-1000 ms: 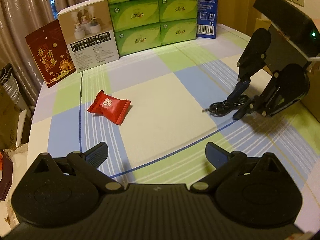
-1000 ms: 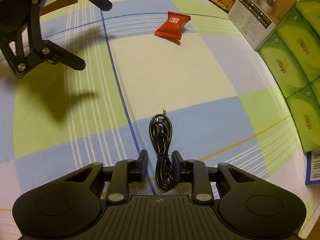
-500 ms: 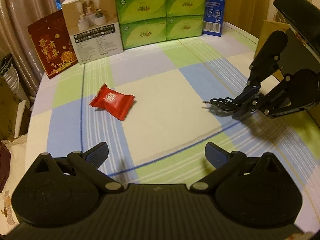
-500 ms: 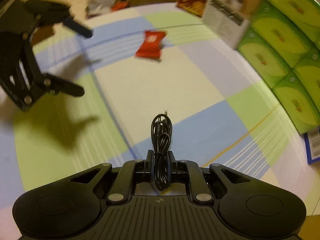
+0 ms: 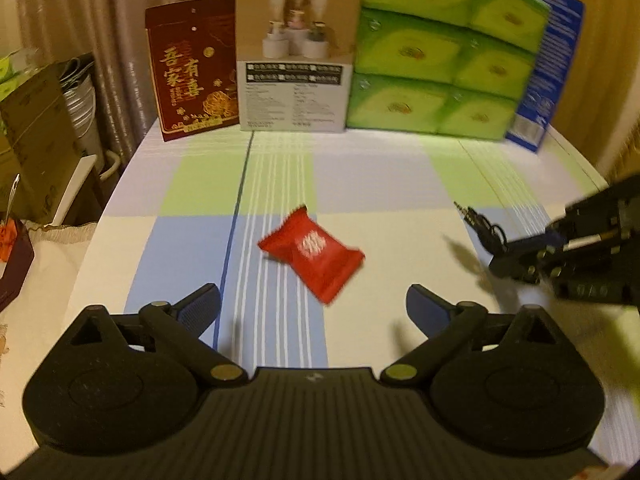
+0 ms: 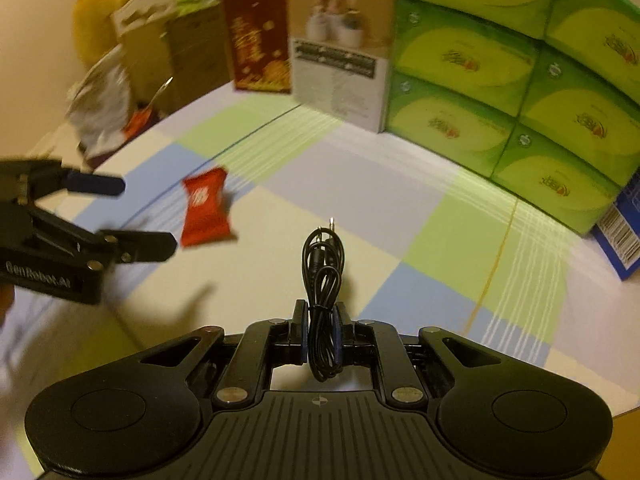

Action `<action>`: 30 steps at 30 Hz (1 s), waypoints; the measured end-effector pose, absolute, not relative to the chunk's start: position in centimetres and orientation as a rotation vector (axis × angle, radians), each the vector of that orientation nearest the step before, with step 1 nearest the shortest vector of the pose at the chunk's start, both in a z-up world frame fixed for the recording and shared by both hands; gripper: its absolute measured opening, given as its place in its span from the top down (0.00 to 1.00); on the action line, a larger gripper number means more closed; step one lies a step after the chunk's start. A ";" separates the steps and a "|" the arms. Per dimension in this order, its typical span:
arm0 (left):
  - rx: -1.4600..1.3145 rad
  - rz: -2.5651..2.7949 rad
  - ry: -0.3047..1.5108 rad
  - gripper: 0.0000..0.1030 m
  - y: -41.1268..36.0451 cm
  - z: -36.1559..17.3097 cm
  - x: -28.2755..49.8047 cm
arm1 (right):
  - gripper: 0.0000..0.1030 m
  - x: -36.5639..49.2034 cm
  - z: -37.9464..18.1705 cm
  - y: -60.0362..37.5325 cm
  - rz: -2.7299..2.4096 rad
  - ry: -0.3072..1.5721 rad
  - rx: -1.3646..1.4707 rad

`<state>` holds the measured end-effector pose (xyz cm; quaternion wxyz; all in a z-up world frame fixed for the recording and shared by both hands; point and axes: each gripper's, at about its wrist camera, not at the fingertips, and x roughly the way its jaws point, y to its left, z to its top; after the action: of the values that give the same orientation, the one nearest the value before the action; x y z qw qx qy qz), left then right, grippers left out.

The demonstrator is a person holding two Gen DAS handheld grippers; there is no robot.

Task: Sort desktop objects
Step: 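Grasp the red candy packet with the left tool while the right tool holds the cable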

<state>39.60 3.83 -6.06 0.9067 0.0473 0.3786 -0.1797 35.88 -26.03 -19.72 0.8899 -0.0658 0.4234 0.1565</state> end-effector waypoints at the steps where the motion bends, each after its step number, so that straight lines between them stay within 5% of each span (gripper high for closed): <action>1: 0.084 -0.364 0.776 0.09 3.7 -6.1 40.0 | 0.92 36.1 -19.8 -26.0 0.317 0.873 -0.119; 8: 0.003 -0.311 0.768 0.13 2.9 -7.2 42.4 | 0.92 37.2 -20.9 -25.9 0.266 0.855 -0.045; 24: -0.014 -0.276 0.771 0.46 2.1 -9.3 44.3 | 0.92 36.5 -21.7 -26.1 0.247 0.832 -0.029; 27: -0.012 -0.292 0.765 0.54 2.2 -9.3 43.9 | 0.92 36.1 -21.6 -26.4 0.243 0.836 -0.019; 30: 0.012 -0.329 0.768 0.74 2.2 -9.1 43.0 | 0.92 35.4 -21.4 -26.5 0.243 0.845 -0.009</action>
<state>43.03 2.18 -9.07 0.9139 0.0059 0.3731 -0.1597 35.35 -26.55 -21.43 0.9050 -0.0044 0.4089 0.1175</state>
